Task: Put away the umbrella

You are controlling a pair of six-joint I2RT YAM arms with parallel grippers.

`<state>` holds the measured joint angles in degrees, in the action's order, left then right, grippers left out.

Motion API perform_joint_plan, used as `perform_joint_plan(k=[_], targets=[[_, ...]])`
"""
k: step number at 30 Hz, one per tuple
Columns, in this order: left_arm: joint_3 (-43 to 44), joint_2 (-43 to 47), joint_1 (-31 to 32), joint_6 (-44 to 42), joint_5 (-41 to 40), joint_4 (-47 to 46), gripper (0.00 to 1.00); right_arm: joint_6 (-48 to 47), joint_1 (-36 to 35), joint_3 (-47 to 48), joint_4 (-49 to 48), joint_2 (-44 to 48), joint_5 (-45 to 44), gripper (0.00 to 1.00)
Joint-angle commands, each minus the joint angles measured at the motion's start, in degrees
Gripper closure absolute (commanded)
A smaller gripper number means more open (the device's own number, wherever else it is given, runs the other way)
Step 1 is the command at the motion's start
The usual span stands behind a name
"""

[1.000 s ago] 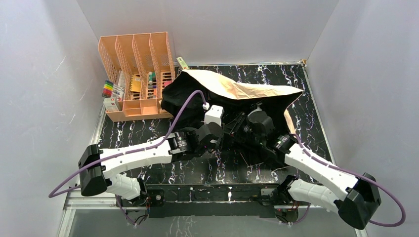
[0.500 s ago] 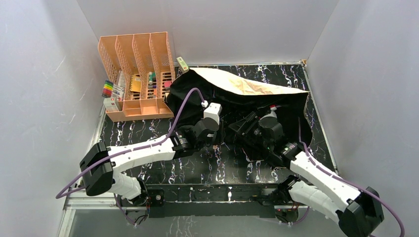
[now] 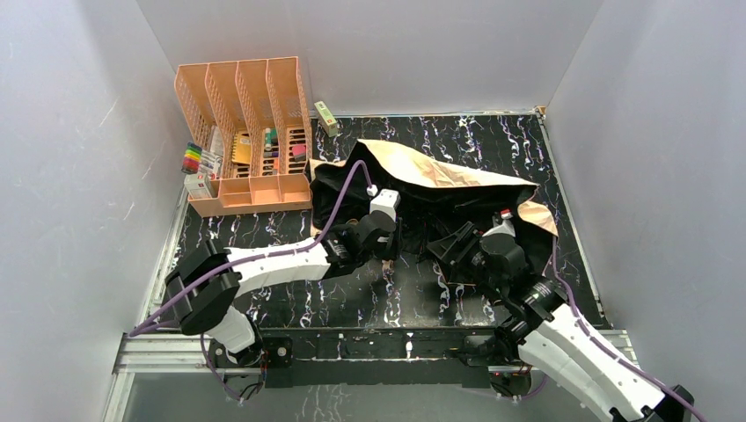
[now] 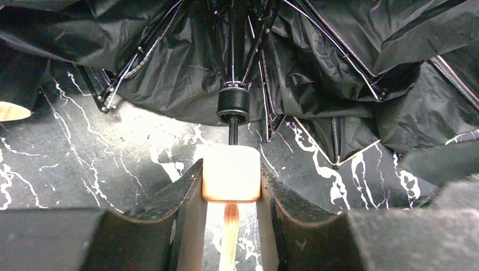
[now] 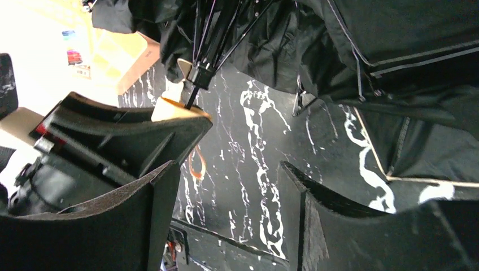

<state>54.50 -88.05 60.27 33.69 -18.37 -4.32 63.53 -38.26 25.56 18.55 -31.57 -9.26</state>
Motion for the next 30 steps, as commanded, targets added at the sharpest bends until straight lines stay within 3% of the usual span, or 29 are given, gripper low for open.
perform_joint_plan(k=[1,9,15,21,30], targets=[[-0.96,-2.01,-1.67,1.25,1.26,-4.80,1.00,-2.90,0.20,-0.26,5.45,4.68,-1.51,0.29],[-1.33,-5.70,-2.57,1.42,3.10,-6.47,0.99,-9.90,0.25,7.76,14.52,9.70,-0.29,0.30],[-2.34,-5.53,-2.77,1.08,4.56,-6.75,0.65,-17.53,0.20,20.85,21.36,7.22,1.35,0.30],[-4.54,1.46,-2.79,0.06,7.87,-2.35,0.38,-25.95,0.21,35.68,25.93,-3.46,3.18,0.30],[-6.56,20.90,-2.70,-1.92,7.71,14.20,0.27,-38.45,0.25,48.83,30.16,-25.71,1.24,0.29]])
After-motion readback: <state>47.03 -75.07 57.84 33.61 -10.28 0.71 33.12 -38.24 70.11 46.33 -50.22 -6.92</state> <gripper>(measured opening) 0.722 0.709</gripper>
